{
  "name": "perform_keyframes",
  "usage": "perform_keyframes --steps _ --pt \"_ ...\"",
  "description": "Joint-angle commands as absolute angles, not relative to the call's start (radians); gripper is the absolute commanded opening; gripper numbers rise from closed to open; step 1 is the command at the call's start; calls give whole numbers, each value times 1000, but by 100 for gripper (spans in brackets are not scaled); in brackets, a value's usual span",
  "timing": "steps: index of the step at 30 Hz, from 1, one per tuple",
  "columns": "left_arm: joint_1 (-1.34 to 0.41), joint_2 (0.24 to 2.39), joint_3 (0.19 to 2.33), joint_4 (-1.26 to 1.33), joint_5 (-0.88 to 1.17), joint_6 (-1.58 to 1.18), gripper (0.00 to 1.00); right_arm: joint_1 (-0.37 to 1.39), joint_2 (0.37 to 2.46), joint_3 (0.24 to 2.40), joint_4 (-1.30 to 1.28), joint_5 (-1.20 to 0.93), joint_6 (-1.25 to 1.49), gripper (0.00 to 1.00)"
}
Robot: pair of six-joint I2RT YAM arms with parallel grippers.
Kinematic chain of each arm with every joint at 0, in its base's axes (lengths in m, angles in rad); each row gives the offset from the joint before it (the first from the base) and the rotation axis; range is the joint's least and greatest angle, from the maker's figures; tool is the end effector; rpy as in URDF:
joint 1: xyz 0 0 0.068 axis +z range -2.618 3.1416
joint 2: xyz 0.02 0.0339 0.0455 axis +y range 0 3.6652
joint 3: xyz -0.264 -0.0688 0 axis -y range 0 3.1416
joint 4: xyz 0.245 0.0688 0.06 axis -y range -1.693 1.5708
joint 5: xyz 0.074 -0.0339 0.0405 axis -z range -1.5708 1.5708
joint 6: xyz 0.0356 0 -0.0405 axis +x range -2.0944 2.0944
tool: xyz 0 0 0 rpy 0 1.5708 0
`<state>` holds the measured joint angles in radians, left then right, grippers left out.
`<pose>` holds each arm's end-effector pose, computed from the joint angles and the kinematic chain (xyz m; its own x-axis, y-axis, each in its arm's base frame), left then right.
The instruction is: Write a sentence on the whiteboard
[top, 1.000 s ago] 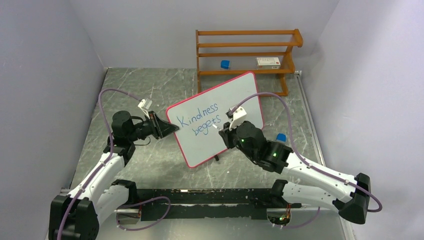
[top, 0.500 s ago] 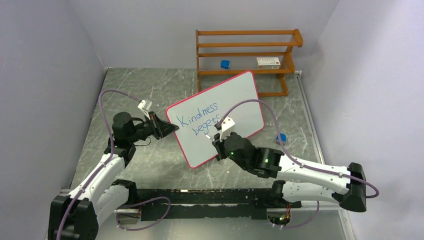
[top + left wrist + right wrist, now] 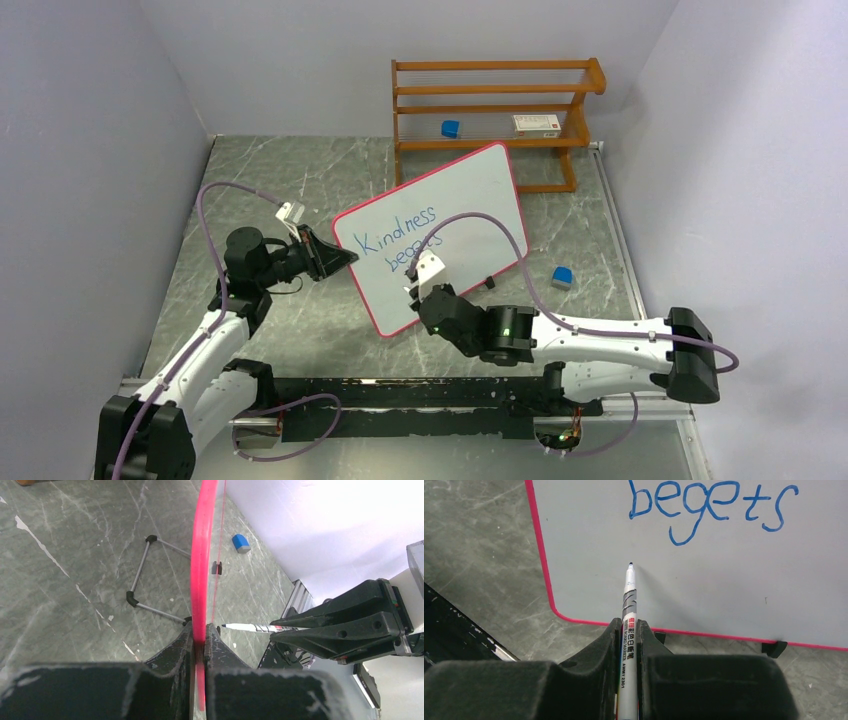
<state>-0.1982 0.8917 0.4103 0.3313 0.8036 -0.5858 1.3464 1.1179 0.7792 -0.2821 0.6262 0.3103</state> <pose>0.1878 -0.0639 0.2439 -0.5835 -0.2742 -0.7644 0.6143 0.4666 -0.6363 0.0736 0.2285 0.2662 -0.3321 -0.3431 -0.8787 -0.6117 0.7874 -0.0763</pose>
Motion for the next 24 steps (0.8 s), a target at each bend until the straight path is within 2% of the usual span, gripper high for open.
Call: perform_keyframes --steps 1,24 --pt "-204 877 408 358 788 -587 5 1363 1135 816 -252 674 325 0" --pt "-206 886 412 366 793 -590 5 1373 1247 855 -260 692 326 0"
